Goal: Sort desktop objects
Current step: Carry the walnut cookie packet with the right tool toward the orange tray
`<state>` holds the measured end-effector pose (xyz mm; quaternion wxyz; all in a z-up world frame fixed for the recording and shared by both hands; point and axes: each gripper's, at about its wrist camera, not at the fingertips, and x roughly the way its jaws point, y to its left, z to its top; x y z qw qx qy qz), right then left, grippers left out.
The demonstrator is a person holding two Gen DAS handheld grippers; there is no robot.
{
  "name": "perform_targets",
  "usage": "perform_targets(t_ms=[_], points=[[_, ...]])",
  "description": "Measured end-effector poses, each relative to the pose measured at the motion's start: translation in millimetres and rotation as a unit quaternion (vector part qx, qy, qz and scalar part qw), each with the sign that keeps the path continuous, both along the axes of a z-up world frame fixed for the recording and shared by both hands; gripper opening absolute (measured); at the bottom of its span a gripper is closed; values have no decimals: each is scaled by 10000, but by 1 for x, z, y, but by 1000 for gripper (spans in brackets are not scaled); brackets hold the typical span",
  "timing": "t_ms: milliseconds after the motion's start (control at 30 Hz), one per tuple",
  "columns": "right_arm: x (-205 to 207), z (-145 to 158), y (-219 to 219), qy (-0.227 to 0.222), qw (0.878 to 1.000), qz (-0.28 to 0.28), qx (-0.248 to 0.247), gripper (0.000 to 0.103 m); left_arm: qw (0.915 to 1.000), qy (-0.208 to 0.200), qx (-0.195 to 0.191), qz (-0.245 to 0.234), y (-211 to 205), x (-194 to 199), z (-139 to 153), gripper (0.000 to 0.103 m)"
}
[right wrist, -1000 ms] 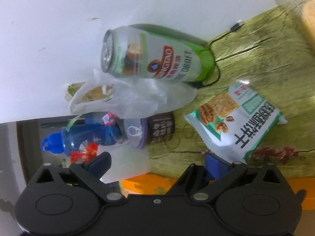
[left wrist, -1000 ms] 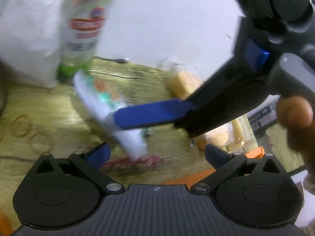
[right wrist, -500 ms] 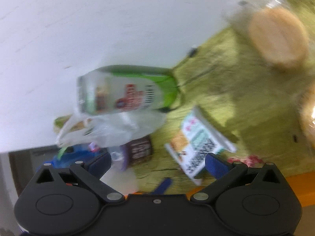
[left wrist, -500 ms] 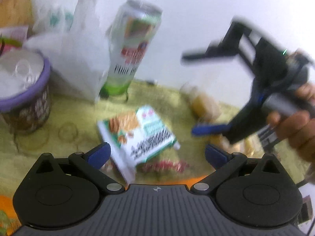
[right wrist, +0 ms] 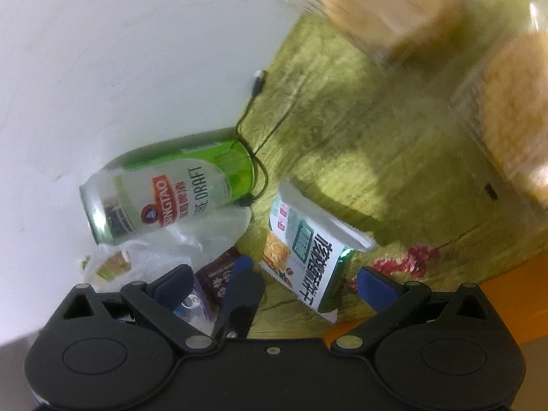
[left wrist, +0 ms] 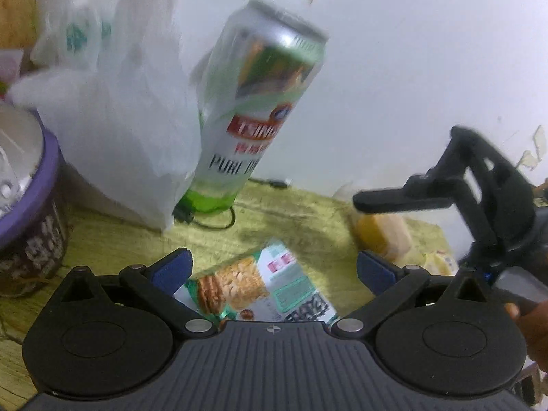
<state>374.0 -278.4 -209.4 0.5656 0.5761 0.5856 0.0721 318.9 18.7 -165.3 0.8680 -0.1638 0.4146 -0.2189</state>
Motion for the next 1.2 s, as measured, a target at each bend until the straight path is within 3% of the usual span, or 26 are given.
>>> perform_targets(t_ms=[200, 333, 500, 633, 800, 967, 1100, 1200], points=[[9, -12, 15, 39, 9996, -55, 266, 103, 9997, 153, 11, -197, -1, -4, -3, 103], [17, -9, 17, -120, 9997, -146, 122, 103, 9989, 306, -9, -366, -1, -7, -2, 103], [18, -5, 9, -413, 9978, -502, 86, 103, 9942, 585, -564, -709, -3, -12, 1, 103], [16, 3, -3, -571, 9964, -624, -20, 103, 9906, 430, -741, -1065, -11, -20, 14, 103], [4, 14, -14, -548, 9967, -537, -273, 103, 9957, 313, -556, -671, -5, -15, 20, 103], [-1, 12, -22, -138, 9986, -353, -382, 103, 9965, 731, -358, -205, -6, 1, 1, 103], [2, 1, -15, 72, 9987, -428, -269, 103, 9928, 1022, -565, -270, -9, 3, -9, 103], [7, 0, -8, -83, 9987, -456, -232, 103, 9881, 1119, -848, -633, -13, -2, -7, 103]])
